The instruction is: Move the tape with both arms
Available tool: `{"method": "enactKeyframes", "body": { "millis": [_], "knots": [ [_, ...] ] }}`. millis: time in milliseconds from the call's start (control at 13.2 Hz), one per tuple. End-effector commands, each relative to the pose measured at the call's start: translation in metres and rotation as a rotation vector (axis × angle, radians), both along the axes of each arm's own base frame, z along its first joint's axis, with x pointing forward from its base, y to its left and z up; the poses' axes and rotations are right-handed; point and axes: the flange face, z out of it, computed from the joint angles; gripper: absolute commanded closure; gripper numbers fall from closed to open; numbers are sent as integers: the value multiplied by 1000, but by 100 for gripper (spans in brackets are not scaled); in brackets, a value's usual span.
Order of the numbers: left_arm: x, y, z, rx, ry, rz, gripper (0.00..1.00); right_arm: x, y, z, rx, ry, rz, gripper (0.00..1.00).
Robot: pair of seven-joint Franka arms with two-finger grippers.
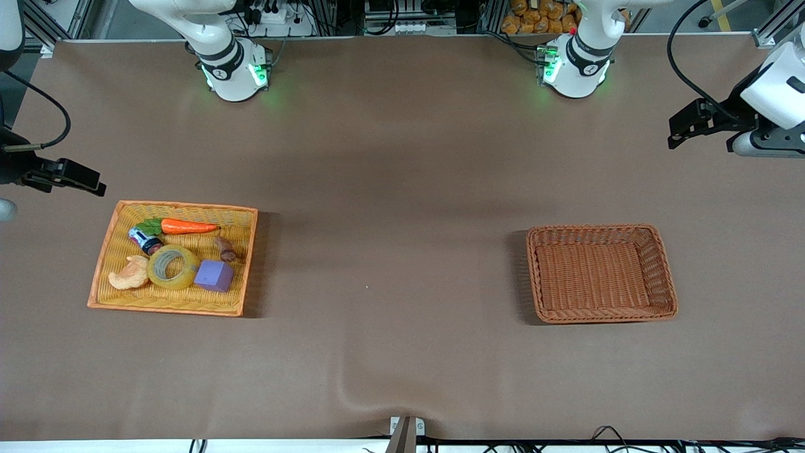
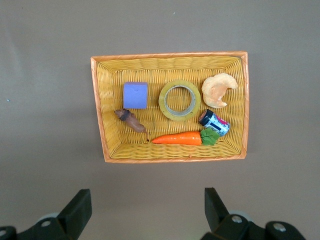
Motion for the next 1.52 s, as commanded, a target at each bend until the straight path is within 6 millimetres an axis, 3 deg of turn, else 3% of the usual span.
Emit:
{"method": "enactKeyframes", "body": {
  "millis": [0, 303, 531, 607, 758, 986, 1137, 1289, 1441],
  "knots": [
    [-2, -2, 2, 8, -6, 11, 0, -3, 2, 5, 6, -11, -14, 0],
    [0, -2, -3, 4, 7, 10, 0, -1, 5, -1, 12, -10, -8, 0],
    [0, 0, -4, 4, 8, 10, 0, 15, 35, -33, 14, -21, 55, 0],
    [0, 0, -4, 4, 8, 10, 0, 18, 39, -54, 14, -26, 88, 0],
    [1, 1, -5, 3, 12, 11, 0, 21, 35, -117, 8, -60, 170, 0],
    [1, 1, -6, -8, 16, 8, 0, 10, 37, -202, 4, -90, 241, 0],
    [1, 2, -6, -8, 16, 5, 0, 14, 17, -252, 5, -57, 342, 0],
    [2, 5, -8, -8, 19, 3, 0, 10, -22, -283, 21, -24, 439, 0],
    [1, 8, -8, -8, 28, 5, 0, 8, -27, -327, 26, -8, 532, 0]
  ]
}}
